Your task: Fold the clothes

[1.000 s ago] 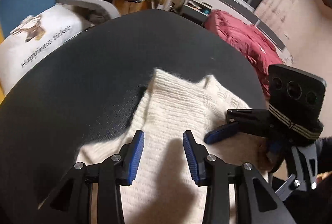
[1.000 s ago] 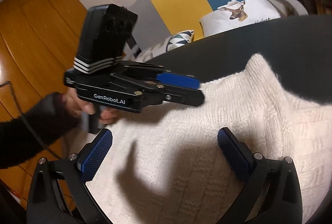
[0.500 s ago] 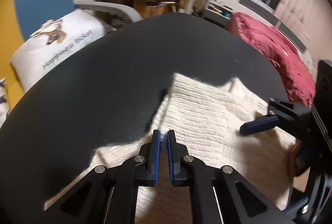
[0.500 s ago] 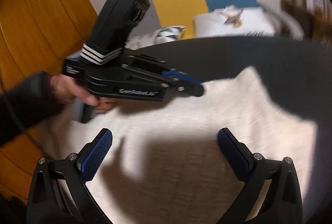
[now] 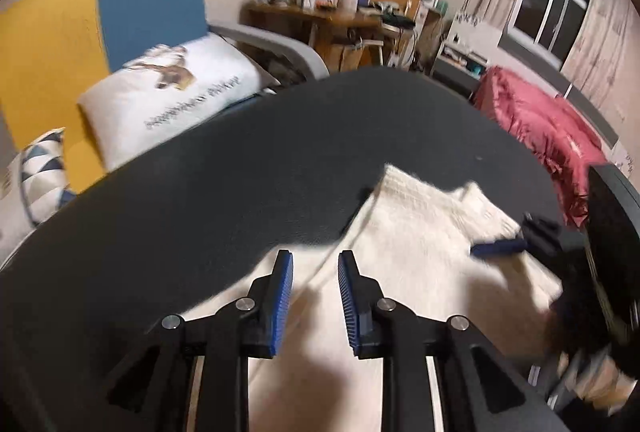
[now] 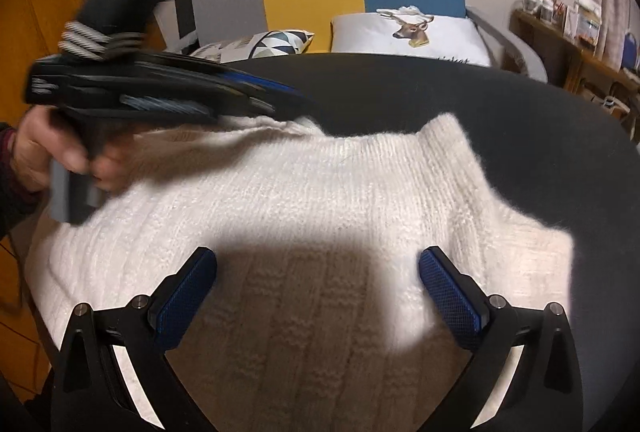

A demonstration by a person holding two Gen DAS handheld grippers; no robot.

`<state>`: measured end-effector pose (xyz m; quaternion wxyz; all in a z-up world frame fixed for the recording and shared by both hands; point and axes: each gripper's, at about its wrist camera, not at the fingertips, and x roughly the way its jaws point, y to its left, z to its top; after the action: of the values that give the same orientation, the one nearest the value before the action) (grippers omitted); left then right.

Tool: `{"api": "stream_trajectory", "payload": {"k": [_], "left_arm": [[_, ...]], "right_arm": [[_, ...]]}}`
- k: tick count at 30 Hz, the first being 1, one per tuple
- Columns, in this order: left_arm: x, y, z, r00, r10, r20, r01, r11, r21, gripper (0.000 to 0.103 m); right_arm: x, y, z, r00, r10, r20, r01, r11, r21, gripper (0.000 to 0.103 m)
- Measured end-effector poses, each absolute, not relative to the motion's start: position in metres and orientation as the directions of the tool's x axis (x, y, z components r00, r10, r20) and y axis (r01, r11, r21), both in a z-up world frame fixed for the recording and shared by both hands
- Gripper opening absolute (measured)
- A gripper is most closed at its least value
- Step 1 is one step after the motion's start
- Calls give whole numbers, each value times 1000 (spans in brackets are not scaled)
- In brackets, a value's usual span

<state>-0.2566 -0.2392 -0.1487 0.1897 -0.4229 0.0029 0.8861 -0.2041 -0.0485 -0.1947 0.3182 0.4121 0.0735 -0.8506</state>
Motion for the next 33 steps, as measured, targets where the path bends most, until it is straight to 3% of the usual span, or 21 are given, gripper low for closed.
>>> {"api": "stream_trajectory", "payload": {"k": [8, 11, 15, 22, 25, 26, 27, 28, 33], "left_arm": [[-172, -330, -166, -544, 152, -825, -269, -963, 0, 27], [-162, -342, -166, -548, 187, -816, -309, -951, -10, 28], [-171, -345, -163, -516, 272, -812, -404, -913, -50, 32], [-210, -320, -170, -332, 414, -848, -548, -816, -184, 38], [-214, -308, -182, -249, 421, -872, -562, -796, -224, 37], [-213, -309, -182, -263, 427, -865, -546, -805, -232, 34], [-211, -309, -181, -280, 431, -858, -531, -814, -235, 17], [-208, -309, -178, -324, 420, -848, -523, -826, -210, 6], [-185, -315, -165, -531, 336, -778, -393, -911, -126, 6]], "right_arm": [[-173, -104, -168, -354, -523, -775, 724, -678, 127, 103], [-179, -134, -189, -281, -461, -842, 734, -668, 122, 103], [-173, -149, -194, -315, -409, -856, 735, -676, 52, 103], [-167, -142, -179, -240, -517, -822, 781, -606, 153, 103], [-170, -145, -176, -215, -534, -818, 796, -581, 170, 103], [-170, -149, -174, -216, -531, -819, 800, -577, 163, 103], [-170, -152, -173, -218, -527, -821, 805, -573, 155, 103], [-175, -157, -176, -228, -505, -832, 803, -581, 133, 103], [-184, -164, -173, -319, -429, -846, 776, -630, 27, 103]]}}
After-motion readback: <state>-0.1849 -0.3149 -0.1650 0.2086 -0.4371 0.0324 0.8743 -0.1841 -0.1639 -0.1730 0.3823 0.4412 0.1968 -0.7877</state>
